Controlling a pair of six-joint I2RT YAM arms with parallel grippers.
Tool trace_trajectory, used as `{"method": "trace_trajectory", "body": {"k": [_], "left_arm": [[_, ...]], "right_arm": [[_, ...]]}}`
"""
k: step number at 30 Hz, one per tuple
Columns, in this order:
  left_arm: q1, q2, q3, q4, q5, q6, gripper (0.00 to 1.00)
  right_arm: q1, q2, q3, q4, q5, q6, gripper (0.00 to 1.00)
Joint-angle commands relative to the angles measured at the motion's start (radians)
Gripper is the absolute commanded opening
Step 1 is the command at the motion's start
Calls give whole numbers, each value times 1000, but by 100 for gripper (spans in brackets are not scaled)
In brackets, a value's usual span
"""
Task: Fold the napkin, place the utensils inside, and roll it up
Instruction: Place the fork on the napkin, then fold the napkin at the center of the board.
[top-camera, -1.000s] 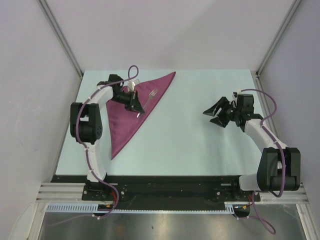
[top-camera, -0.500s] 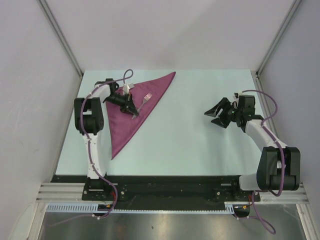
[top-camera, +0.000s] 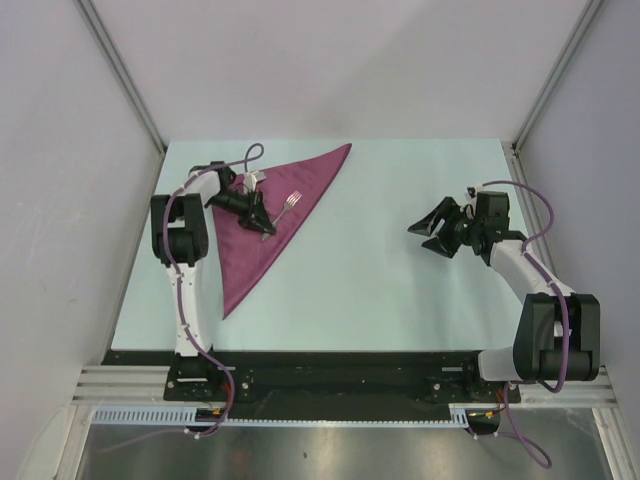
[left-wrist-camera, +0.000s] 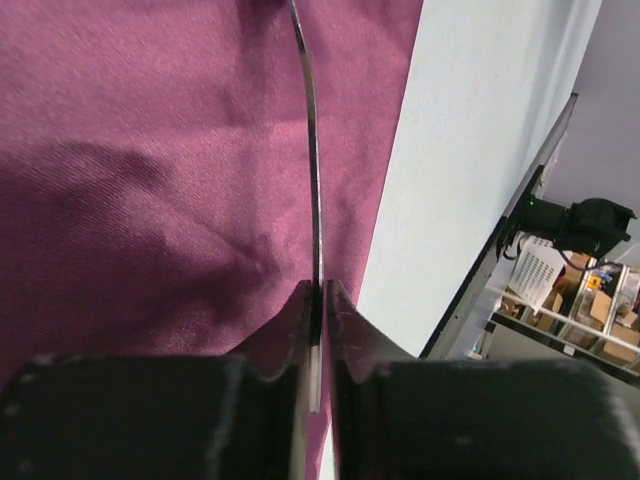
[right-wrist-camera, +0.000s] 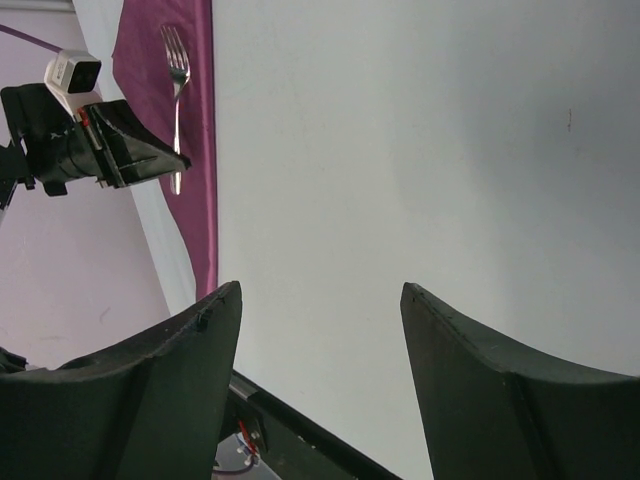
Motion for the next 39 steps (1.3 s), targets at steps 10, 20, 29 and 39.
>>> {"method": "trace_trajectory", "body": {"k": [10, 20, 29, 39], "left_arm": [[6, -45, 54, 33, -96, -63, 61], [6, -154, 50, 46, -262, -116, 100], [-2, -333, 28, 131, -414, -234, 100], [-19, -648, -302, 398, -544, -337, 100]], "right_arm": [[-2, -32, -12, 12, -6, -12, 70], [3, -26, -5, 25, 8, -19, 70], [87, 149, 110, 134, 51, -30, 71], [211, 670, 567, 308, -2, 39, 63]]}}
